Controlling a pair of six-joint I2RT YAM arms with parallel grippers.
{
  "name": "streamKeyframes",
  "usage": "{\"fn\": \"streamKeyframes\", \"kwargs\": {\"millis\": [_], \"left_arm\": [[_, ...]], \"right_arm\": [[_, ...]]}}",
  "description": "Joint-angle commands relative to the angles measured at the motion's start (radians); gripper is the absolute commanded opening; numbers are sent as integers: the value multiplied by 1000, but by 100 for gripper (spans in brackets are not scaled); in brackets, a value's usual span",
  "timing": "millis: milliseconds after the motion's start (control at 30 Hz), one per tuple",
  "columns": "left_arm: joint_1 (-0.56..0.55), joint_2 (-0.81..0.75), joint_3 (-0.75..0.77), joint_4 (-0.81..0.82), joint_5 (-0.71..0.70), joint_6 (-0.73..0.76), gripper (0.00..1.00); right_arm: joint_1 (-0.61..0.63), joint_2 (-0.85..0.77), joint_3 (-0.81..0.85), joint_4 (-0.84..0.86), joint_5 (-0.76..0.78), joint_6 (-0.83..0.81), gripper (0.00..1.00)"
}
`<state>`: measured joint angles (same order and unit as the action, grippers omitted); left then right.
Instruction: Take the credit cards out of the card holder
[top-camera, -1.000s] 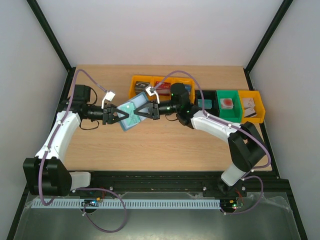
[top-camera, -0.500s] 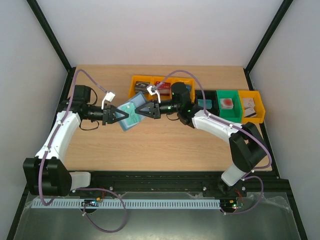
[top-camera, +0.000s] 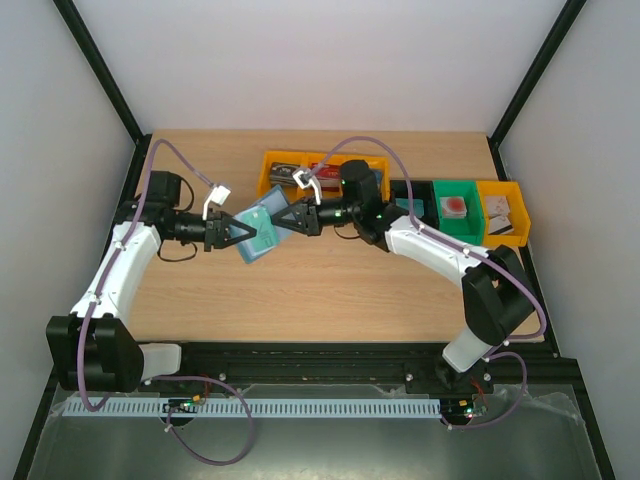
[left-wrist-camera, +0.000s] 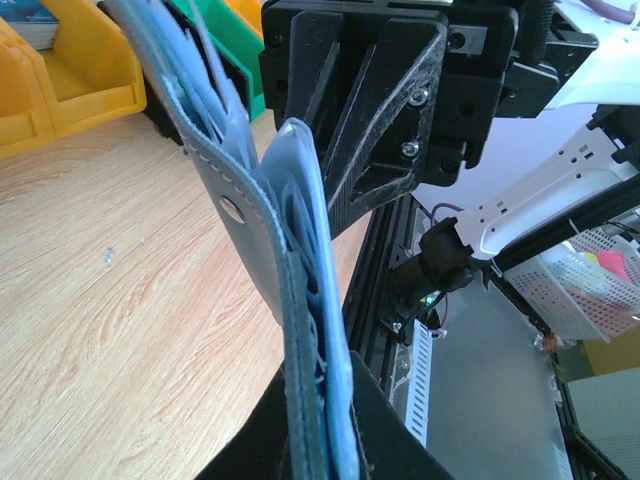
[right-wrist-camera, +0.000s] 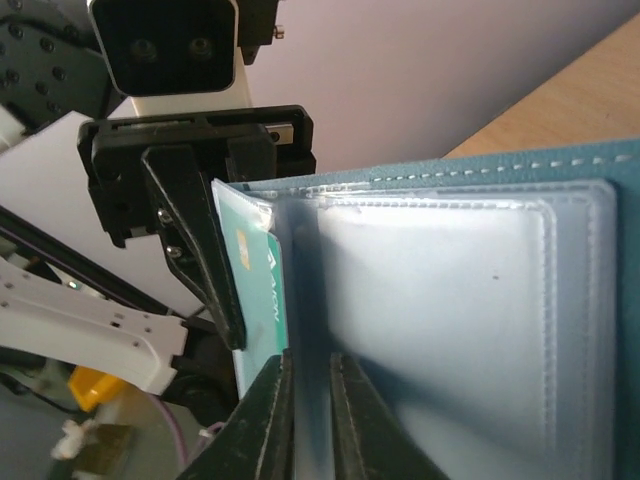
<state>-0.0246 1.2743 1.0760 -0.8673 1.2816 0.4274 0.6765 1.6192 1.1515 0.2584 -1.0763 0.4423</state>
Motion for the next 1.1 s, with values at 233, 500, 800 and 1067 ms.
{"fn": "streamKeyframes", "kwargs": {"millis": [233,500,800,1067], "left_arm": [[0,-13,18,-19,59,46,2],[0,-12,18,-19,59,47,2],[0,-11,18,-18,61,47,2],[0,-15,16,-19,61,45,2]], "right_arm": [[38,39,89,-127,51,-90,10],[60,44,107,-161,68,-126,14],[76,44,121,-170,45,-142,17],[77,36,119,-143,-33,-129,2]]}}
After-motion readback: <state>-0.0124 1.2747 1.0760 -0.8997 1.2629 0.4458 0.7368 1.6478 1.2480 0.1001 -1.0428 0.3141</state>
